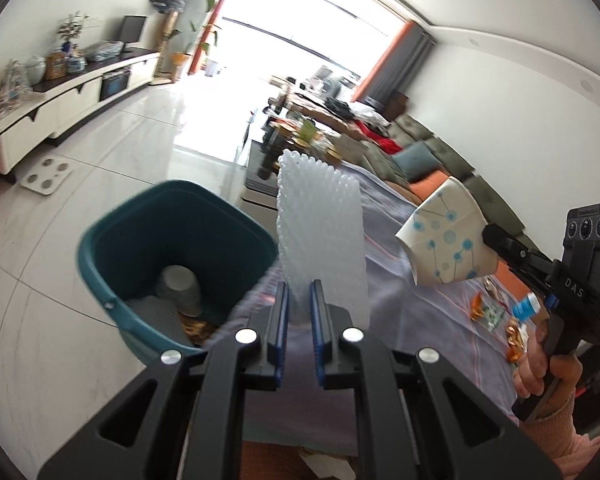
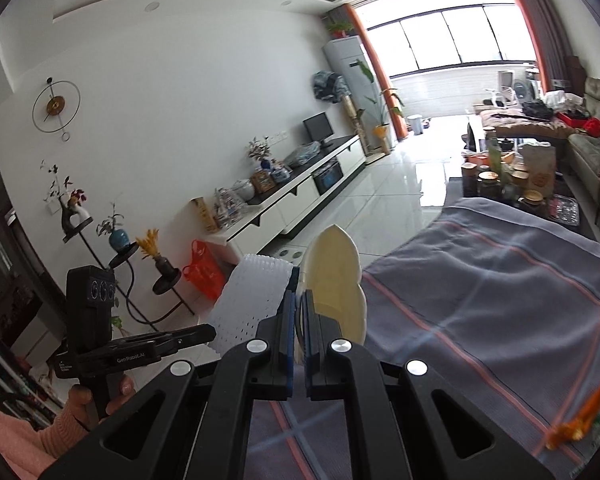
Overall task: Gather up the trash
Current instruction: 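Carry foam net and dotted cup to the teal bin and open both tools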
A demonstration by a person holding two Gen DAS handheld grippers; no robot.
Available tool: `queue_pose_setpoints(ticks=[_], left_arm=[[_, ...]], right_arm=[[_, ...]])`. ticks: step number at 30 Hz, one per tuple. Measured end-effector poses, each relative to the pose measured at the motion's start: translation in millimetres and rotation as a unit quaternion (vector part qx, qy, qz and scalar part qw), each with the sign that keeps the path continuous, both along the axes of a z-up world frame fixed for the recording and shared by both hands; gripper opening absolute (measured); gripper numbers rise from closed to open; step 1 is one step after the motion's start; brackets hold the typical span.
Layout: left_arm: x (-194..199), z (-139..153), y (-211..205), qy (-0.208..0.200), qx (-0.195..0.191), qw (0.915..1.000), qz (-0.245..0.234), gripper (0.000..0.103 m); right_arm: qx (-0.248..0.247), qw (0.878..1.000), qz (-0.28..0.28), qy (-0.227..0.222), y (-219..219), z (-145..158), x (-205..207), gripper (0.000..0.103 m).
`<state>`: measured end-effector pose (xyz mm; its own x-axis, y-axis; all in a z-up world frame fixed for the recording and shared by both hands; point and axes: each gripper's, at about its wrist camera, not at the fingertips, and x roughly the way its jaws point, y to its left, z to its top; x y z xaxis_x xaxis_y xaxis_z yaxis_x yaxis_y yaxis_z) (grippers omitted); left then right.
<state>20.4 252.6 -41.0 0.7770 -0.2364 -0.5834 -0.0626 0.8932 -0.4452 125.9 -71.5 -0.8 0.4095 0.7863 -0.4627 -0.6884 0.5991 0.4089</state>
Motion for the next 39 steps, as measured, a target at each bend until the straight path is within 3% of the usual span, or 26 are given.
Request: queue_pose_setpoints(ticks=[9,22,33,39], left_arm=[[0.6,-2.3,39.2,0.008,0.009,0.9982,0.058,0.012],[20.3,-46.3,72.0,0.070,0.013,0.9923,0.102,0.012],[45.2,-75.4,73.3,0.113,0.014,0.9873,0.111,0.013],[63.1,-90.6,77.8,0.125,-0.010,0.9870,0.100,0.019]], right_arm=[[-0.012,0.999,0.042,0.019,69.6,-10.1,16.1,0.004],[-0.052,0.995,0.061,0.059,138.9,-45.9,40.1,0.004],[-0.102,0.987,0.063,0.110,164.6,-81.7,57.0,0.005],[-0.110,0.985,0.055,0.121,161.2,-85.6,61.7,0.010]])
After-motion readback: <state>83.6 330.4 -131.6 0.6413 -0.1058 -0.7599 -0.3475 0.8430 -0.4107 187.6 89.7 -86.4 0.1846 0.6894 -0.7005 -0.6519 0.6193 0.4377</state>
